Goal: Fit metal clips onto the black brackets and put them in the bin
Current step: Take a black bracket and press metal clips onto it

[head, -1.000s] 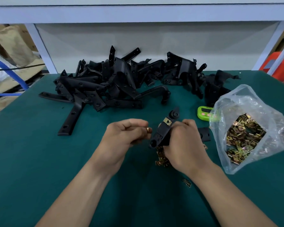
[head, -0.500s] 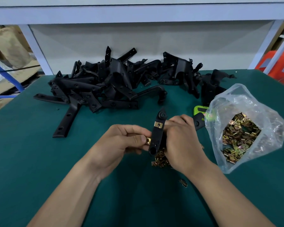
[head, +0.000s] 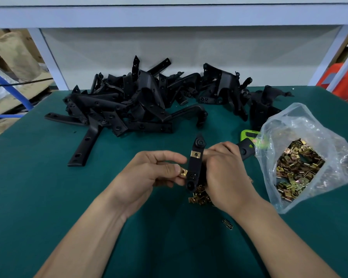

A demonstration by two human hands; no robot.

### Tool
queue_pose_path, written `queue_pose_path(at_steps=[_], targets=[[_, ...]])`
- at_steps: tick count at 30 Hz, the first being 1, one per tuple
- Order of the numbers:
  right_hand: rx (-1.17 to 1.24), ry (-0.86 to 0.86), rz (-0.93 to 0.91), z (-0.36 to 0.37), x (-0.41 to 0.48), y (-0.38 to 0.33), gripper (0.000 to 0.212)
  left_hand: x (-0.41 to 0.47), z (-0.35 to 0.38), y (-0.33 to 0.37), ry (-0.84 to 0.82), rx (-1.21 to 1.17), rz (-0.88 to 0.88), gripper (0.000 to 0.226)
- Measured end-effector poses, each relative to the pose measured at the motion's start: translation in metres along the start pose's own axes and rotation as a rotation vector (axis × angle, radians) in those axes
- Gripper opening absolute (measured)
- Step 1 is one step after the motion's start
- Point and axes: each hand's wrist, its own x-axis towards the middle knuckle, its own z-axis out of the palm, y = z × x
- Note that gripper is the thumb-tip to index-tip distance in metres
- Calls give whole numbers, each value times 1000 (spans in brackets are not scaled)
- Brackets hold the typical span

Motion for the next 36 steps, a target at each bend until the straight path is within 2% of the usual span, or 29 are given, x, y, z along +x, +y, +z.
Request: queue_pose_path(at_steps=[13,18,20,24,26,36], targets=[[53,35,10,5,1,-3,21,1,2,-3,-41,-125,-24,22],[59,-6,14,4,1,-2,21,2,3,-4,-43,-150,-33,21],[86,-8,21,4,1,-3,26,3,4,-5,-44,-206,-52,20],[167,27,16,4,0,-6,54,3,7,-7,-49,-308,-95,18],[179,31,12,3,-1,-6,61,4,8,-8,-44,-330,-96,18],[173,-16,12,3,0,-7,53,4,10,-10,-26,-398,-104,22]])
